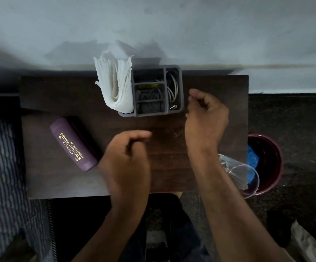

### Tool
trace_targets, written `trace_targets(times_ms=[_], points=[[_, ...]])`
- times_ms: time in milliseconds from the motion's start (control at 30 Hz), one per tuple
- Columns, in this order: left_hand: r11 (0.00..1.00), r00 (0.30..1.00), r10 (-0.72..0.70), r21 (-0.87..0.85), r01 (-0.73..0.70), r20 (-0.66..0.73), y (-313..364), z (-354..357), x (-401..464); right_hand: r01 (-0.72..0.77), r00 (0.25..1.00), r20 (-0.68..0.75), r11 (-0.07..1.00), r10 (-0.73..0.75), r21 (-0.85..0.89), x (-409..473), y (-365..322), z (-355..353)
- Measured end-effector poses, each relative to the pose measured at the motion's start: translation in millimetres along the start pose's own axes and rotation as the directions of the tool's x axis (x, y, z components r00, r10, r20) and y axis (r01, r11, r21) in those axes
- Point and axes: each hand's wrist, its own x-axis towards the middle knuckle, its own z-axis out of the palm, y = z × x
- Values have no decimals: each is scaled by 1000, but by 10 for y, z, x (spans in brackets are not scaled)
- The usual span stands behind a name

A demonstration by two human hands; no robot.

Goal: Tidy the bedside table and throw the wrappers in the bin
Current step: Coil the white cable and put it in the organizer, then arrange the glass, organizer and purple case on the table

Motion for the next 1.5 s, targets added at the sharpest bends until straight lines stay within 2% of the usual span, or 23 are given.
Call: trace_targets(times_ms=[100, 167, 267, 333, 433, 633, 800, 867, 933, 1000, 1067, 1100, 1133, 1200, 1233, 1267, 1300, 1367, 1433, 1500], points=[[964, 964, -238, -152, 219, -121, -231, -165, 230, -37, 994, 104, 998, 31, 49, -56, 78, 59], [932, 952, -303, -221, 289, -33, -243, -205, 407, -26, 984, 179, 998, 15, 60, -125, 131, 85], [922, 951, -242, -261, 287, 192, -190, -151, 538, 28, 977, 209, 999, -31, 20, -183, 222, 121], [922, 949, -195, -283, 264, 247, -151, -111, 574, 86, 970, 230, 996, -81, -12, -220, 255, 138], [918, 954, -188, -304, 255, 232, -131, -95, 609, 113, 970, 218, 993, -107, -18, -237, 273, 145], [917, 956, -166, -319, 240, 244, -135, -117, 609, 77, 982, 175, 997, -74, -9, -246, 298, 182], [939, 944, -205, -219, 264, 259, -136, -164, 577, 13, 980, 199, 1000, -7, -28, -245, 227, 170], [940, 944, -257, -174, 293, 206, -139, -170, 529, -11, 984, 175, 997, 24, -76, -278, 129, 98], [930, 950, -290, -202, 308, 115, -127, -200, 408, 33, 995, 100, 990, -20, -134, -398, -31, -78], [909, 949, -306, -275, 314, 71, -128, -222, 201, 145, 989, 51, 972, -138, -184, -597, -211, -380], [897, 948, -254, -320, 305, 191, -138, -178, -99, 291, 957, 72, 924, -282, -248, -778, -323, -784], [905, 925, -205, -299, 304, 319, -154, -136, -250, 338, 941, 99, 896, -323, -289, -833, -324, -976], [922, 867, -159, -244, 302, 472, -155, -69, -417, 345, 938, 118, 875, -325, -338, -857, -285, -1199], [962, 653, -113, -83, 262, 749, -152, 93, -725, 279, 960, 151, 842, -236, -461, -799, -103, -1646], [973, 557, -116, -18, 228, 823, -157, 171, -860, 224, 972, 180, 823, -151, -522, -754, 19, -1835], [982, 499, -124, 32, 188, 857, -161, 247, -961, 161, 975, 215, 814, -45, -559, -711, 142, -1972], [988, 477, -128, 68, 140, 870, -150, 323, -1048, 102, 965, 257, 821, 55, -561, -685, 248, -2087], [989, 487, -141, 100, 109, 862, -125, 436, -1147, 43, 912, 376, 876, 161, -481, -676, 449, -2199], [986, 494, -140, 76, 147, 858, -116, 499, -1187, 20, 873, 456, 921, 173, -388, -683, 657, -2208], [988, 513, -117, 49, 144, 850, -94, 536, -1207, 28, 888, 443, 945, 126, -325, -669, 817, -2184]])
